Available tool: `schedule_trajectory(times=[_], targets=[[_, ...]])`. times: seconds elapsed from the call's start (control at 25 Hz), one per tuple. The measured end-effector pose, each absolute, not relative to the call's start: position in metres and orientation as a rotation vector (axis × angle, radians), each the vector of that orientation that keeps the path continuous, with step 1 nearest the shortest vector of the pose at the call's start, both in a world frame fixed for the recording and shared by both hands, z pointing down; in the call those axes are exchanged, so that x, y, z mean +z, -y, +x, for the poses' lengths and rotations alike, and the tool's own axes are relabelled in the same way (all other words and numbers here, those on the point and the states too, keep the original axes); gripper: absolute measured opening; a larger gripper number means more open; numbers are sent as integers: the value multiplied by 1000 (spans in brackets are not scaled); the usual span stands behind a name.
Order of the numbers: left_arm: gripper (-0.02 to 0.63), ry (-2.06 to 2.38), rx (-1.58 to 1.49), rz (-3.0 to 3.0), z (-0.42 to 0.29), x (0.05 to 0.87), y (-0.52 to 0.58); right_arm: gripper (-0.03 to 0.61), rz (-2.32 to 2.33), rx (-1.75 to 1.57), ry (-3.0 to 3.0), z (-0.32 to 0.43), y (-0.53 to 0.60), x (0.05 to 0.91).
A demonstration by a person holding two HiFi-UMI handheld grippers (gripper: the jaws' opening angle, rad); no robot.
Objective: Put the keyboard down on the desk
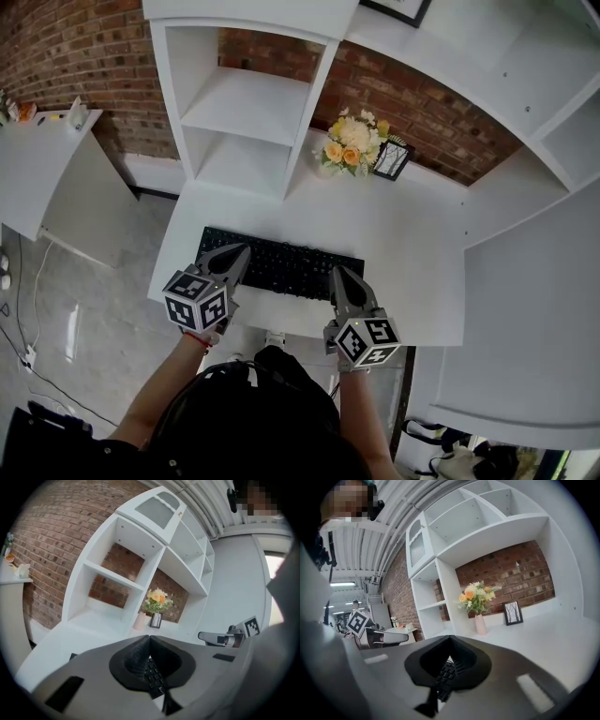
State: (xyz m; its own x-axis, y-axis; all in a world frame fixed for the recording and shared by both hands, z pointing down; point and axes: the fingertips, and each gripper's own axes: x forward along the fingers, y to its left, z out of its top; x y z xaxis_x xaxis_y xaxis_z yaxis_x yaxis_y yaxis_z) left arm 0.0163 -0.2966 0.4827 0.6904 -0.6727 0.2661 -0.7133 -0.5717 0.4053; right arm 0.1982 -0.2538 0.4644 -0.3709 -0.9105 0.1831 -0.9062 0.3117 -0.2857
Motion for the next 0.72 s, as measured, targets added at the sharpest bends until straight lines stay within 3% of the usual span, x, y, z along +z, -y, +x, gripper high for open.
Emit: schedule_trajectory(times=[0.72], targets=[[-8, 1306, -41, 2527, -23, 416, 305, 2, -1838, -213, -2505, 204, 248, 407]])
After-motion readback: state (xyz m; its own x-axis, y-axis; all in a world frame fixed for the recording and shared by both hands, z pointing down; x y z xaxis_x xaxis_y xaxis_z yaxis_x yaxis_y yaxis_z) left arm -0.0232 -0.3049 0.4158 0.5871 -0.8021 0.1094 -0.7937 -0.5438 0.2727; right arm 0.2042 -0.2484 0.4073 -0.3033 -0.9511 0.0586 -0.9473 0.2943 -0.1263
